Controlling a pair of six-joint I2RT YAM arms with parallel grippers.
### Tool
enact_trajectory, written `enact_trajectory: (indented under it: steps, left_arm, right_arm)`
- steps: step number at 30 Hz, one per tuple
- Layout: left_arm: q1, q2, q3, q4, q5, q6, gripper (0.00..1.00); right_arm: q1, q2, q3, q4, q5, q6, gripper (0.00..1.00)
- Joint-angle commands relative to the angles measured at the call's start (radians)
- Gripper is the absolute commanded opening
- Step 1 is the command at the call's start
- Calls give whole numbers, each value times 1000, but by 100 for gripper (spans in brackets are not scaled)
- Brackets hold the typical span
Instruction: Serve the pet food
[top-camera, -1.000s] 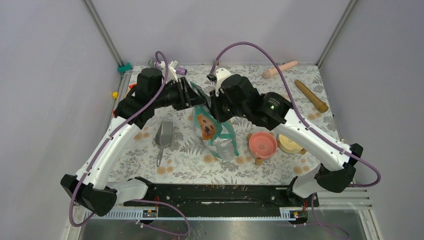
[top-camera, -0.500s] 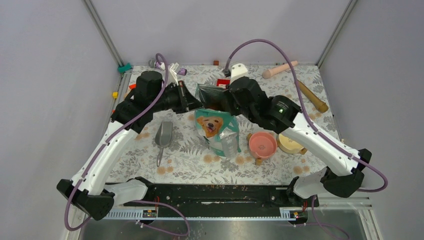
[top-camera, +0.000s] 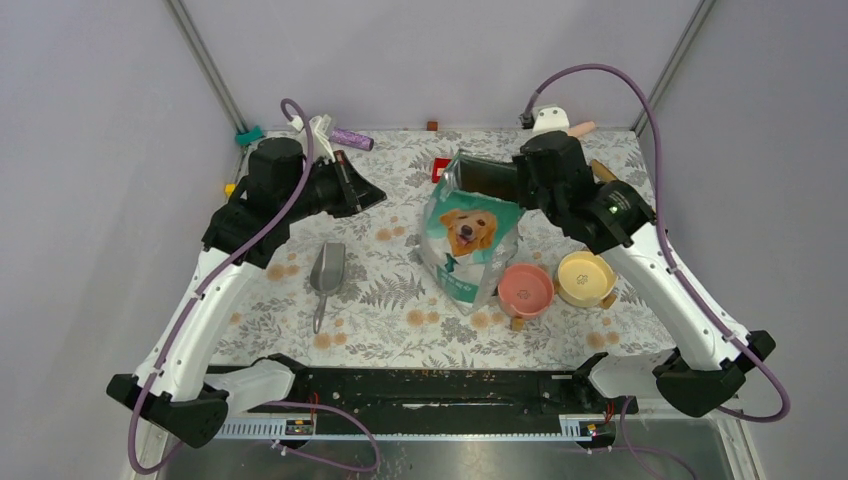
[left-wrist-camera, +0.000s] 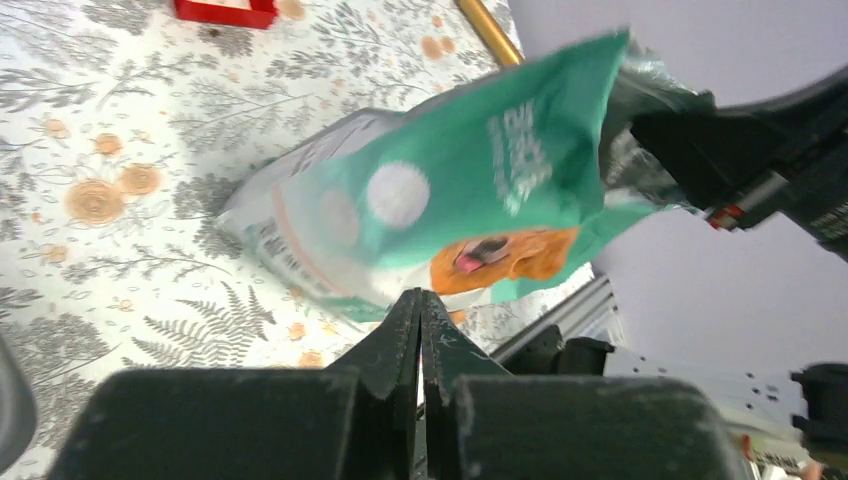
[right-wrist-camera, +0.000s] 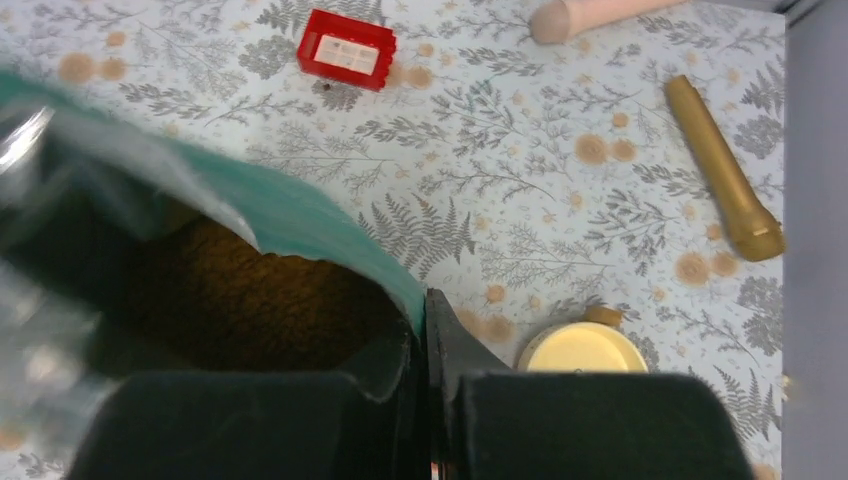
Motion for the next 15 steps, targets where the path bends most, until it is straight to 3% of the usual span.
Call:
enact_trajectory:
  steps: [1, 3, 4, 6, 11, 12, 15]
  left_arm:
    - [18, -19, 37, -40, -63, 48, 0]
    - [18, -15, 25, -16, -19, 40, 0]
    - [19, -17, 9, 18, 23, 36, 6]
    - [19, -23, -20, 82, 112, 19, 37]
    - [20, -40, -35, 125, 160, 26, 91]
    - [21, -44, -37, 125, 151, 29, 98]
    - [21, -42, -40, 125, 141, 26, 99]
  right_arm:
    - [-46, -88, 35, 30, -139, -25, 0]
    - [-46, -76, 8, 88, -369, 3, 0]
    - [-47, -64, 2, 117, -467, 23, 0]
    - [-46, -33, 14, 141, -585, 73, 0]
    - [-47, -8, -8, 260, -632, 221, 0]
    - [-47, -11, -23, 298, -635, 270, 0]
    - [-41, -11, -42, 397, -642, 373, 0]
